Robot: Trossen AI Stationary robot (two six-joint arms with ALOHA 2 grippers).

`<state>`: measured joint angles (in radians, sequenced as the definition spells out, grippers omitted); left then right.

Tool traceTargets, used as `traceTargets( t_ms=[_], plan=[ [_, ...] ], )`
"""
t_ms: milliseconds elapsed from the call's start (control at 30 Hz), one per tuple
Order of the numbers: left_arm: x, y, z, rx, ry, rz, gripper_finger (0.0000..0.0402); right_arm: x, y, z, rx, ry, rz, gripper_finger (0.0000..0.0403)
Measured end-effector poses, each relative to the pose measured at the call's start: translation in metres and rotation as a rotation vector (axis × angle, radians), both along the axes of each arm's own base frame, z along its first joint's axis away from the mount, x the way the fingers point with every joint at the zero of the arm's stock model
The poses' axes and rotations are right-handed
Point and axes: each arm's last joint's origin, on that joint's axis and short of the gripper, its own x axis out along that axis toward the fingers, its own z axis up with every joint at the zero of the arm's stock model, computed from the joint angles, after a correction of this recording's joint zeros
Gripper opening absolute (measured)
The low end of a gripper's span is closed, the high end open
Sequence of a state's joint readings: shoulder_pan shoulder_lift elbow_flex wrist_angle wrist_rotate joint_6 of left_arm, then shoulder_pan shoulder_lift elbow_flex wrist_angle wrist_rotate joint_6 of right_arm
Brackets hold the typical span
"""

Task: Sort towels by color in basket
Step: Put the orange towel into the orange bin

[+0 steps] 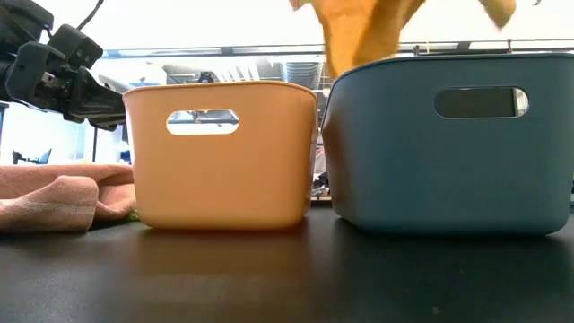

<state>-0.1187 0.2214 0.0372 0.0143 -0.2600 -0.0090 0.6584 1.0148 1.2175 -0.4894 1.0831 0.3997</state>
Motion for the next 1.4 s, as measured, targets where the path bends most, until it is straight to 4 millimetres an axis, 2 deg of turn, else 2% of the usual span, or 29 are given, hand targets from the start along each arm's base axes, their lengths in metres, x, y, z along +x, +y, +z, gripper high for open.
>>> traceTargets(
  t_ms=[233, 400, 600, 867, 1000, 1100, 1233, 1400],
  plan=[
    [0.000, 0.000, 0.000, 0.000, 0.000, 0.000, 0.0075, 0.049, -0.013, -0.019, -0.049, 0.054, -0.126, 0.0009],
    [0.000, 0.000, 0.000, 0.000, 0.000, 0.000, 0.0075, 0.082, -0.023, -0.029, -0.102, 0.101, -0.087, 0.0009],
    [0.000, 0.000, 0.000, 0.000, 0.000, 0.000, 0.0075, 0.119, -0.038, -0.025, -0.159, -0.010, 0.024, 0.0009],
    [0.000, 0.000, 0.000, 0.000, 0.000, 0.000, 0.0075, 0.152, -0.060, -0.029, -0.178, -0.161, 0.125, 0.0009],
    [0.000, 0.000, 0.000, 0.000, 0.000, 0.000, 0.0075, 0.170, -0.059, -0.029, -0.163, -0.354, 0.336, 0.0009],
    [0.000, 0.000, 0.000, 0.000, 0.000, 0.000, 0.0075, 0.180, -0.057, -0.030, -0.156, -0.452, 0.389, 0.0009],
    [0.000, 0.000, 0.000, 0.000, 0.000, 0.000, 0.0075, 0.191, -0.056, -0.038, -0.152, -0.431, 0.388, 0.0009],
    [0.000, 0.000, 0.000, 0.000, 0.000, 0.000, 0.0075, 0.203, -0.053, -0.060, -0.112, -0.319, 0.404, 0.0009]
  ],
)
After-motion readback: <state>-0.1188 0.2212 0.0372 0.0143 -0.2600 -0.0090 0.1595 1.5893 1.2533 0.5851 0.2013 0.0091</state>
